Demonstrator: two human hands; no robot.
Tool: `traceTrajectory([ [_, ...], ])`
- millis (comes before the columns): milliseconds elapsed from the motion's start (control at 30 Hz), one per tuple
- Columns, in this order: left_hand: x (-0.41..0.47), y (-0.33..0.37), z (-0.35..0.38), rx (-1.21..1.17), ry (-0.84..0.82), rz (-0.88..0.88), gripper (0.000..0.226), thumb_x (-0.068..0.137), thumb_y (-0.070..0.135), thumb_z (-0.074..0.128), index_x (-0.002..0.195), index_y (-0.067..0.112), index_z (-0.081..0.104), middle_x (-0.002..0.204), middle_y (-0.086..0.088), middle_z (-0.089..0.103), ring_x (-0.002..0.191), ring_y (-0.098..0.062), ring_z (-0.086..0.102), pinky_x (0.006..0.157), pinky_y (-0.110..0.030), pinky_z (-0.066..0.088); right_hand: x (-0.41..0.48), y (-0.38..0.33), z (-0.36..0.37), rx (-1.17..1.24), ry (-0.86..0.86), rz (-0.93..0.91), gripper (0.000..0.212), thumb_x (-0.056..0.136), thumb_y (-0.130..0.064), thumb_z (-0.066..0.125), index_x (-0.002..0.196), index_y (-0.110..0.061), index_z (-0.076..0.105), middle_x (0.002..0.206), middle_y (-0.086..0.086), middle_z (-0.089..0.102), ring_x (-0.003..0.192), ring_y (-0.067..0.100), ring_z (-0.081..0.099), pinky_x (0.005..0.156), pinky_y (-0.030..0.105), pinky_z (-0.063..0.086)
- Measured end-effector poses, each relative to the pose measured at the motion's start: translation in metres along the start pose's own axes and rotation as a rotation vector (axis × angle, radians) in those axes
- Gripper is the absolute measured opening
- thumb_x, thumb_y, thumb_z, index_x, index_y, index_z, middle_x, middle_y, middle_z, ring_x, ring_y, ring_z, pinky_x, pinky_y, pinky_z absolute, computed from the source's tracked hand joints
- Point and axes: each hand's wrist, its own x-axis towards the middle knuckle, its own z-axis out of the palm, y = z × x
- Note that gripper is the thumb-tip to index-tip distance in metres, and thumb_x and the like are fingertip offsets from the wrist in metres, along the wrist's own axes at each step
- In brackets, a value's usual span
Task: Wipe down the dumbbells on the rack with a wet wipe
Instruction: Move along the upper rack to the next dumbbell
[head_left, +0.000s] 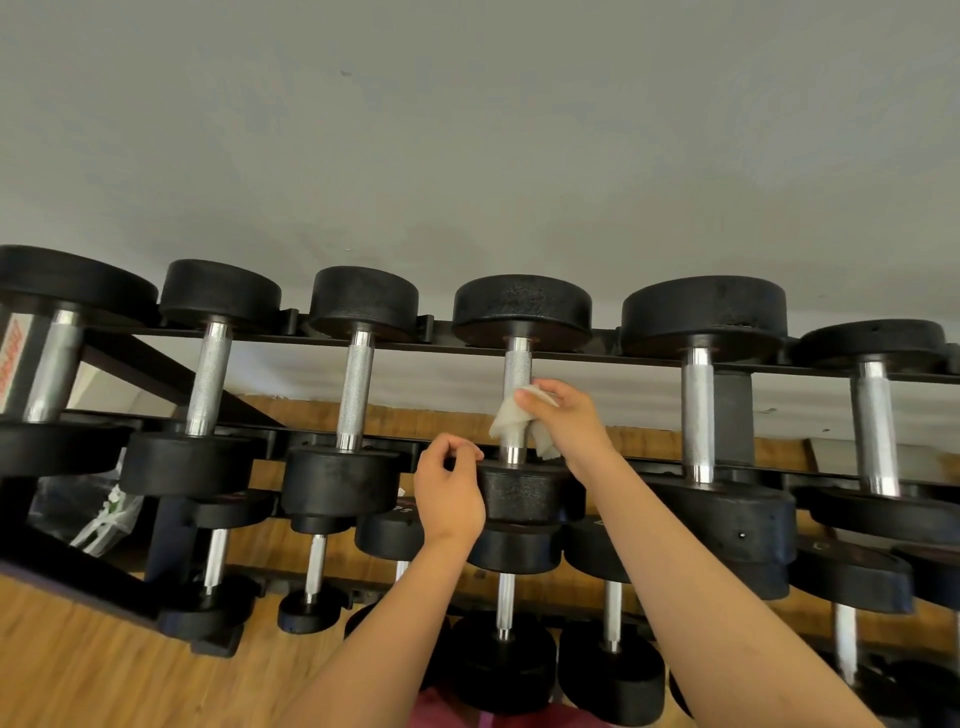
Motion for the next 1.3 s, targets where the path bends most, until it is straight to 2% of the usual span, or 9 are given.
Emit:
traceTrajectory([
  [67,0.000,0.000,0.000,-0.006,-0.004,0.003,0.024,0.093,0.004,0.050,0.071,0.012,0.059,0.073,0.003,0.060,0.077,-0.015,0.056,0.076,-0.032,0.046,0.000,-0.003,0.003,-0.020,-0.020,-0.003,0.025,0.088,-0.019,0.070,0.110,-0.012,0.062,0.099,-0.004,0.065,0.089,0.006,0.061,0.067,0.016,0.045],
  [233,0.001,-0.002,0.000,-0.011,-0.014,0.001,0.025,0.093,0.004,0.050,0.071,0.012,0.058,0.073,0.002,0.060,0.078,-0.017,0.057,0.077,-0.036,0.047,-0.006,0.002,-0.009,0.034,0.213,0.073,0.006,0.088,-0.018,0.070,0.084,-0.017,0.066,0.084,-0.002,0.062,0.081,0.014,0.055,0.070,0.025,0.046],
  [467,0.002,-0.003,0.000,-0.026,-0.013,-0.006,0.023,0.092,0.005,0.051,0.072,0.012,0.059,0.074,0.001,0.061,0.079,-0.018,0.058,0.078,-0.036,0.048,-0.008,0.010,-0.016,-0.151,-0.042,0.150,0.037,0.081,-0.025,0.077,0.114,-0.016,0.063,0.109,0.003,0.066,0.099,0.018,0.064,0.083,0.030,0.053],
  [567,0.001,-0.003,0.000,-0.033,-0.021,-0.004,0.023,0.092,0.005,0.051,0.072,0.012,0.058,0.074,0.000,0.060,0.078,-0.017,0.056,0.076,-0.032,0.046,-0.005,0.001,-0.009,-0.195,-0.089,0.199,0.029,0.083,-0.034,0.075,0.106,-0.020,0.065,0.106,0.003,0.068,0.099,0.020,0.064,0.091,0.036,0.052],
  [700,0.002,-0.004,0.000,-0.025,-0.018,-0.003,0.024,0.092,0.006,0.051,0.071,0.014,0.058,0.075,-0.001,0.060,0.080,-0.020,0.057,0.077,-0.037,0.047,-0.008,0.002,-0.003,-0.249,-0.066,0.115,0.019,0.084,-0.036,0.073,0.092,-0.019,0.068,0.097,0.001,0.070,0.090,0.015,0.064,0.074,0.026,0.050],
  [833,0.003,-0.007,0.000,-0.014,-0.014,-0.019,0.025,0.092,0.007,0.051,0.070,0.016,0.058,0.079,-0.002,0.062,0.085,-0.024,0.058,0.082,-0.044,0.049,-0.012,0.010,-0.008,-0.234,0.074,0.024,0.012,0.086,-0.028,0.072,0.079,-0.019,0.067,0.087,0.003,0.068,0.088,0.021,0.063,0.075,0.029,0.050],
  [1000,0.003,-0.006,0.000,-0.005,-0.014,-0.015,0.026,0.092,0.008,0.051,0.069,0.019,0.058,0.078,0.000,0.062,0.086,-0.025,0.058,0.084,-0.047,0.050,-0.012,0.005,-0.006,-0.372,-0.157,0.007,0.017,0.090,-0.032,0.066,0.095,-0.016,0.070,0.096,0.002,0.070,0.090,0.016,0.065,0.070,0.023,0.048],
  [1200,0.003,-0.006,0.000,-0.011,-0.012,-0.011,0.025,0.093,0.009,0.051,0.070,0.018,0.059,0.080,-0.003,0.062,0.086,-0.024,0.058,0.085,-0.047,0.050,-0.013,0.011,-0.008,-0.316,0.043,-0.046,0.029,0.088,-0.028,0.069,0.086,0.001,0.068,0.090,0.016,0.068,0.081,0.020,0.060,0.071,0.029,0.047],
  [1300,0.003,-0.004,0.000,-0.009,-0.012,-0.004,0.024,0.093,0.007,0.051,0.071,0.015,0.058,0.077,-0.002,0.062,0.084,-0.023,0.058,0.082,-0.043,0.049,-0.011,0.007,-0.009,-0.382,-0.090,-0.014,0.029,0.090,-0.034,0.066,0.093,-0.005,0.069,0.093,0.010,0.069,0.088,0.021,0.062,0.073,0.028,0.046],
])
